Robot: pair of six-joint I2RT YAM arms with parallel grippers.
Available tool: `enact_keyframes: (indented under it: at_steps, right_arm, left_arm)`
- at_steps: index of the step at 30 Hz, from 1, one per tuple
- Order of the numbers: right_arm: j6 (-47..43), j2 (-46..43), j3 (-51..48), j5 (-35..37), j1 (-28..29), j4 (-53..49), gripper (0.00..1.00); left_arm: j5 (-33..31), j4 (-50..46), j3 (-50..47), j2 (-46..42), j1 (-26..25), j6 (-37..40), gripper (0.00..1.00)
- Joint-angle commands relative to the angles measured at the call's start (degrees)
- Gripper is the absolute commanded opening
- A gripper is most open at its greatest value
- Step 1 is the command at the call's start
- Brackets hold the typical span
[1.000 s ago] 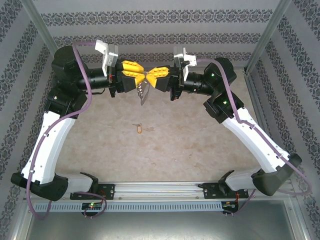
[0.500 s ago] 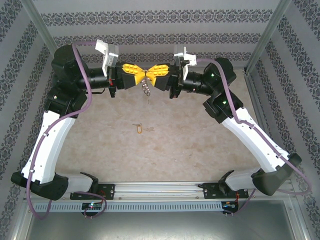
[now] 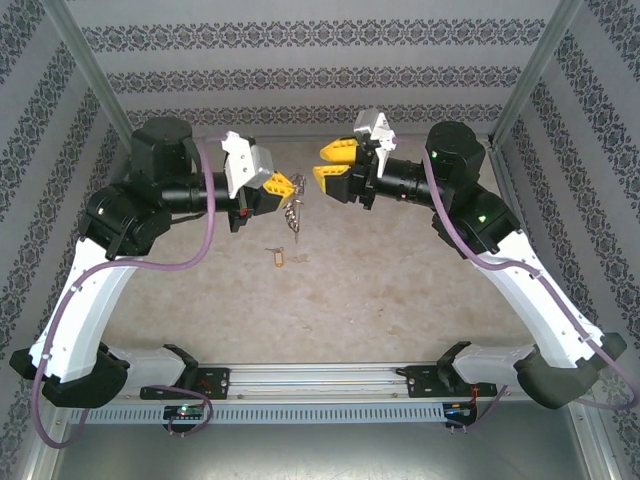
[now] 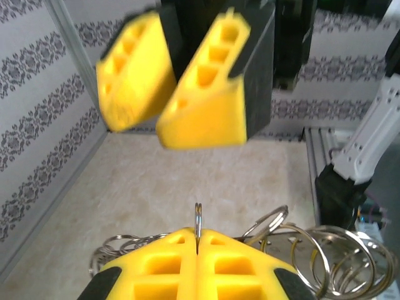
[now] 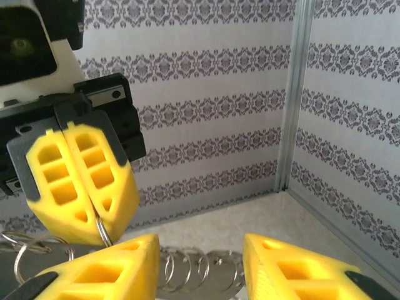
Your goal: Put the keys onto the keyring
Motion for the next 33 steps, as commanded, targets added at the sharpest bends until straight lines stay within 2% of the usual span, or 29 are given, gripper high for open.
enact_keyframes:
  at_steps: [1, 7, 11, 21, 30, 33]
  right_arm:
    - [-5.3, 0.1, 3.9, -0.9, -0.1, -8.8, 0.40]
    - [-7.8, 0.4, 4.8, -2.7, 2.0, -15.0, 0.40]
    - [-11.9, 2.5, 6.3, -0.2, 4.7, -18.6, 0.40]
    - [-12.4, 4.6, 6.7, -2.2, 6.5, -17.7, 0.39]
    - [-14.2, 5.6, 7.5, -2.3, 7.0, -18.6, 0.20]
    - [-14.7, 5.6, 7.6, -2.5, 7.1, -19.0, 0.08]
  left_arm:
    - [-4.0, -5.2, 1.4, -0.9, -1.0, 6.8, 0.00]
    - [-5.3, -9.1, 3.3, 0.4, -3.1, 9.1, 0.00]
    - [-6.3, -10.6, 5.0, 1.6, -4.6, 9.9, 0.00]
    - [-6.9, -12.6, 7.1, 3.1, -5.9, 9.8, 0.00]
    - [-6.0, -12.4, 8.2, 3.8, -6.0, 9.2, 0.00]
    - [-5.5, -12.1, 8.5, 3.9, -6.0, 8.8, 0.00]
